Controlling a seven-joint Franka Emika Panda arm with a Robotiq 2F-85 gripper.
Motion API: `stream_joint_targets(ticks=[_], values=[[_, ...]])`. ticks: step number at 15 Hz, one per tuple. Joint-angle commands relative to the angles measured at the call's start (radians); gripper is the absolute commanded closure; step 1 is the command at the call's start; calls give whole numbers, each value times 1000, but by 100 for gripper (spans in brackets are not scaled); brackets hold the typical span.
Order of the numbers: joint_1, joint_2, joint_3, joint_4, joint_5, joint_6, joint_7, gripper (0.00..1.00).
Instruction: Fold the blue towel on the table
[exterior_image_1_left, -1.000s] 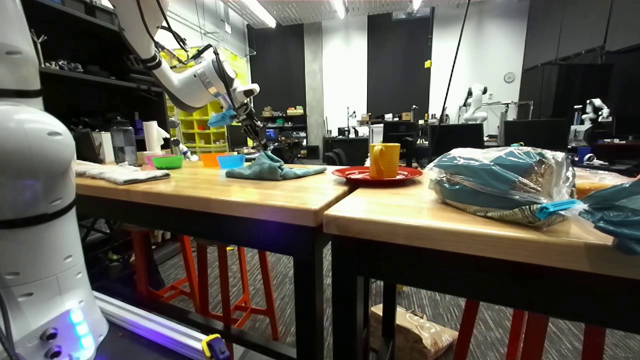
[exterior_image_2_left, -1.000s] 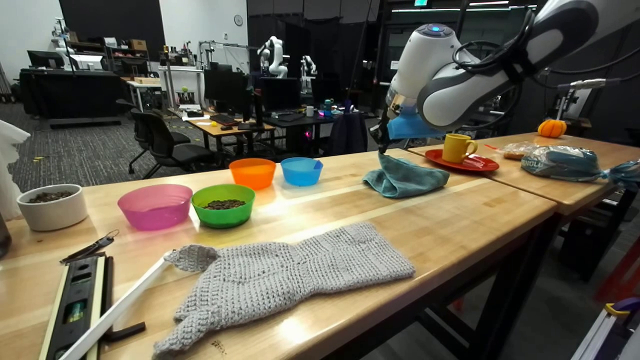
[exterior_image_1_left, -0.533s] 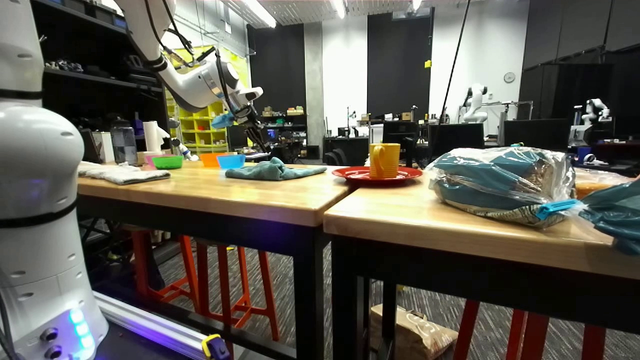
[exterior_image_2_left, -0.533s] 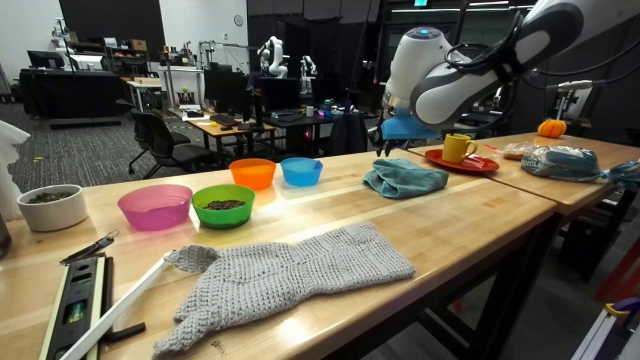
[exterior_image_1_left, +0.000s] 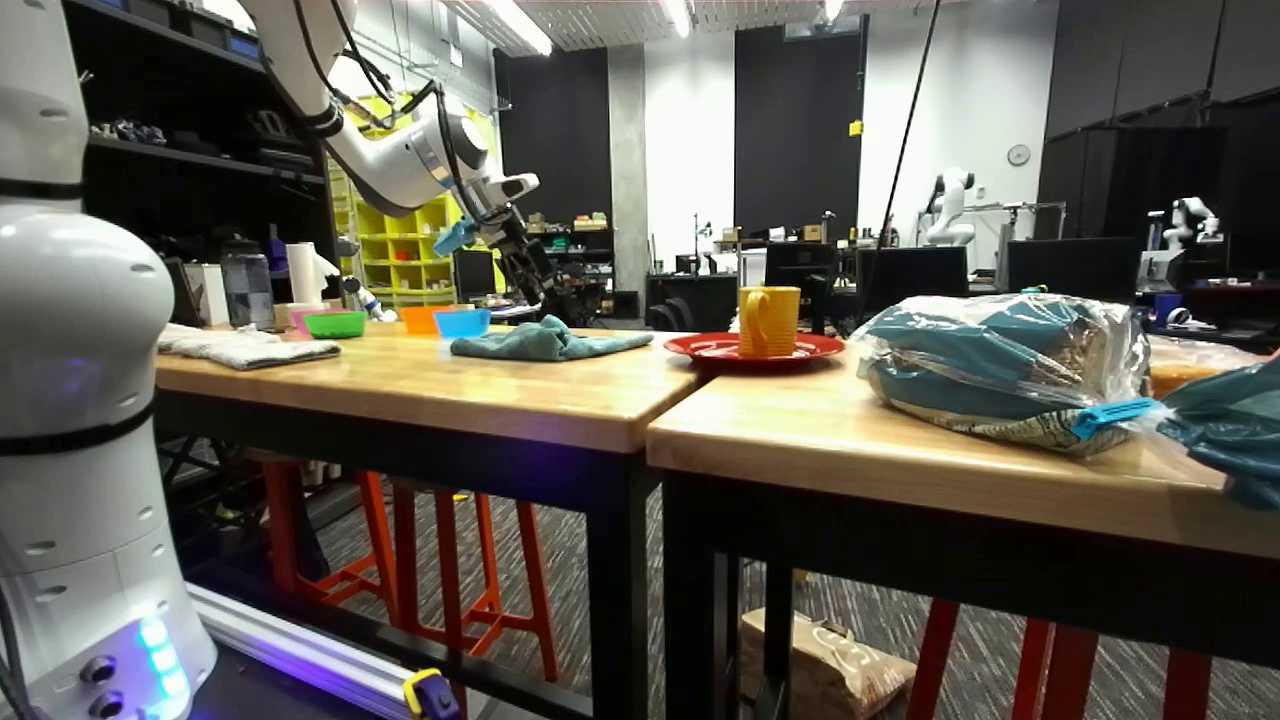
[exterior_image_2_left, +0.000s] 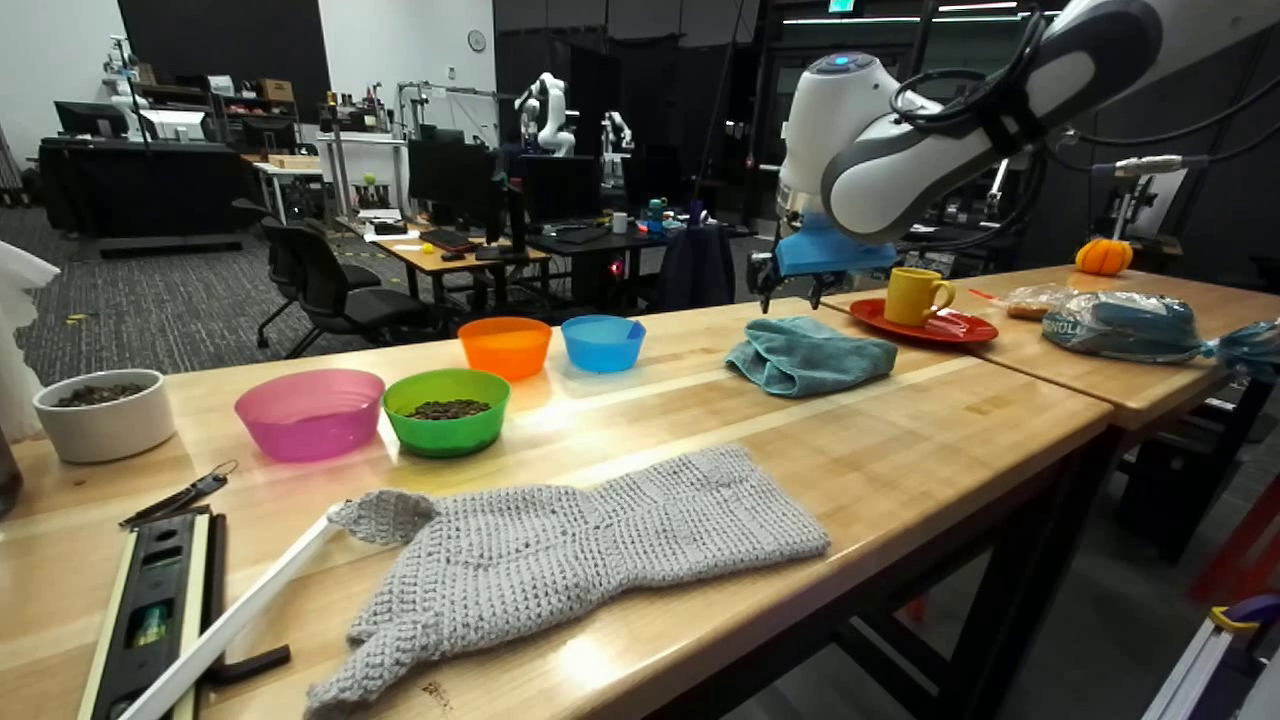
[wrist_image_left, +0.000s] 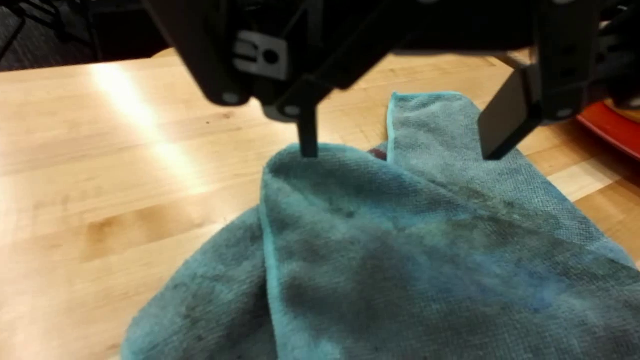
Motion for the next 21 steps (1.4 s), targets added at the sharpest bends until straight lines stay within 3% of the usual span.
stream_joint_targets(ticks=[1, 6, 7, 21], values=[[23, 13, -26, 41, 37, -67, -55, 0], [23, -2, -42, 50, 104, -101, -129, 0], [23, 9, -43, 39, 73, -72, -89, 0], [15, 30, -57, 62, 88, -79, -129, 0]])
